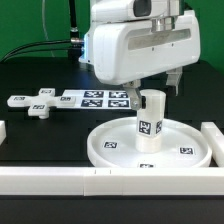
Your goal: Assemble round table
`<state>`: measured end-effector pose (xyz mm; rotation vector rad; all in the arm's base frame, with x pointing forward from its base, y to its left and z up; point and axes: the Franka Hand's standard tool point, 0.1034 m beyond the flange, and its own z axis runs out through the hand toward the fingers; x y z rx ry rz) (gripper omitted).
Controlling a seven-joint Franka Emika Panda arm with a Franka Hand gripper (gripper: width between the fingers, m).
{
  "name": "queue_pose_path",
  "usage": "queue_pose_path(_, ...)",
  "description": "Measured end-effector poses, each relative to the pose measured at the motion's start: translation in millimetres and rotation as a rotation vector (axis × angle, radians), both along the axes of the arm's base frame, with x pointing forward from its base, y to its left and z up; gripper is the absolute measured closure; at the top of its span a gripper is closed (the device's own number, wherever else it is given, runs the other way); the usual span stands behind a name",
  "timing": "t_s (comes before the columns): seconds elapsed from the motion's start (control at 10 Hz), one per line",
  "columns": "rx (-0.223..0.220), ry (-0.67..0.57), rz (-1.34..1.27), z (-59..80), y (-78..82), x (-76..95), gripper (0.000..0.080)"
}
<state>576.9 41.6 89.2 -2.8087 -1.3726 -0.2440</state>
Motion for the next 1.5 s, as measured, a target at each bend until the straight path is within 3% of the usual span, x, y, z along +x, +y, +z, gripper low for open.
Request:
queue_pose_path(0.3,-0.026,0.018,0.138,-2.0,-0.8,-4.0,0.0150)
queue_pose_path(1.2,-0.171,-0.007,0.810,-7.2,-12.6,-4.6,0.0150)
queue_pose_path(1.5,-0.185,-0.004,0.839,-7.6,-8.9,-5.5,0.0150)
